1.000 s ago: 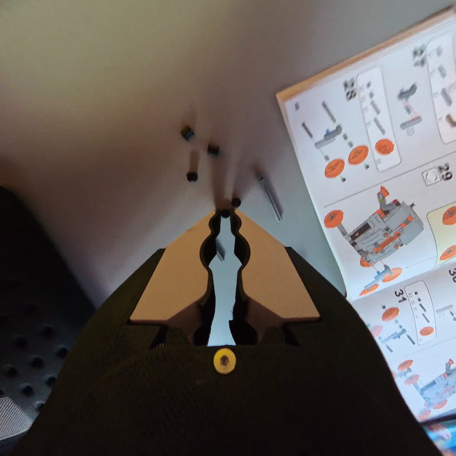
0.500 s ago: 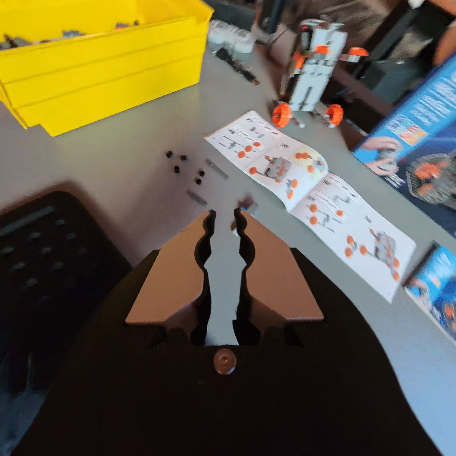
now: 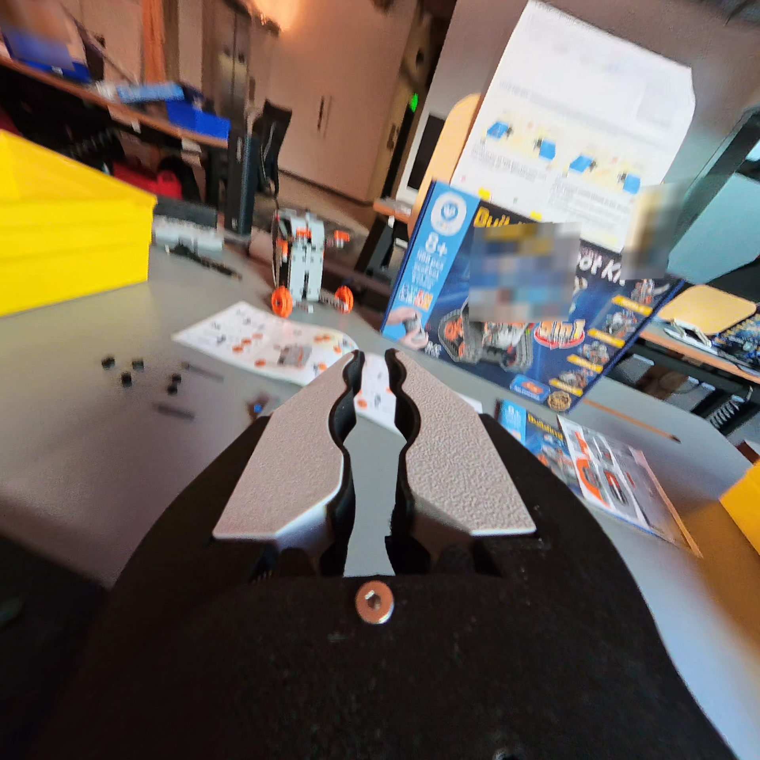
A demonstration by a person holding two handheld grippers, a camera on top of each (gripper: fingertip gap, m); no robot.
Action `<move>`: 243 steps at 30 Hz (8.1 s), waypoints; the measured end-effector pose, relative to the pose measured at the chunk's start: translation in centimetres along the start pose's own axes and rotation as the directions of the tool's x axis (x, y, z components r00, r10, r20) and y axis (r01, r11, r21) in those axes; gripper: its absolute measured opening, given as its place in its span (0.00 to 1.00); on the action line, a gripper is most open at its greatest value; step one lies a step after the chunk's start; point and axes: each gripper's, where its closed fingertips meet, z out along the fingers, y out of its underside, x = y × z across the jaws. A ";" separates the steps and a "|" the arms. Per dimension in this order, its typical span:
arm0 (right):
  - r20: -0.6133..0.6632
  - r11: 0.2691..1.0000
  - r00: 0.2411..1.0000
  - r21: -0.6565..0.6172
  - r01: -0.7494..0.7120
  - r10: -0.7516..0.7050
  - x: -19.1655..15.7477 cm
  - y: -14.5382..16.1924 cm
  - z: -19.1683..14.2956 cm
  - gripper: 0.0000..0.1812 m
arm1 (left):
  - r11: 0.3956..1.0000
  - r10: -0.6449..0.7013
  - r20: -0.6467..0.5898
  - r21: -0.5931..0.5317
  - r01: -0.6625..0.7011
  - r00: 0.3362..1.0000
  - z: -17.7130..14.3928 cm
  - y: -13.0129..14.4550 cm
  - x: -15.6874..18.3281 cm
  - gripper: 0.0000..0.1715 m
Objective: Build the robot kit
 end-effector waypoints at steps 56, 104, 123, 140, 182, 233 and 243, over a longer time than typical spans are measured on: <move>0.221 0.975 0.952 -0.115 -0.190 0.211 5.0 3.8 13.6 0.00 | 0.987 0.046 0.176 -0.158 -0.018 0.983 3.7 0.6 -7.9 0.31; 0.300 0.981 0.949 -0.187 -0.044 0.100 2.3 4.8 13.8 0.00 | 0.988 0.057 0.191 -0.152 -0.028 0.980 2.4 0.0 -7.0 0.32; 0.289 0.981 0.951 -0.189 -0.052 0.106 2.7 5.0 13.9 0.00 | 0.991 0.060 0.199 -0.133 -0.033 0.978 1.2 -0.8 -6.4 0.32; 0.226 0.974 0.974 -0.218 0.059 -0.008 4.3 6.0 13.3 0.00 | 0.992 0.075 0.203 -0.115 -0.053 0.976 -1.6 -1.5 -4.9 0.33; 0.002 0.931 0.992 -0.346 0.118 -0.125 10.6 9.6 5.4 0.00 | 0.993 0.068 0.221 -0.111 -0.045 0.973 -2.8 -0.9 -5.2 0.32; 0.302 0.980 0.933 -0.105 -0.168 0.193 8.6 4.9 7.7 0.00 | 0.998 0.056 -0.025 -0.017 -0.056 0.998 7.1 -9.4 5.5 0.32; 0.544 0.993 0.834 0.007 -0.114 0.092 7.7 6.9 9.3 0.00 | 0.997 -0.044 0.074 -0.059 0.049 0.996 10.8 -10.7 5.5 0.32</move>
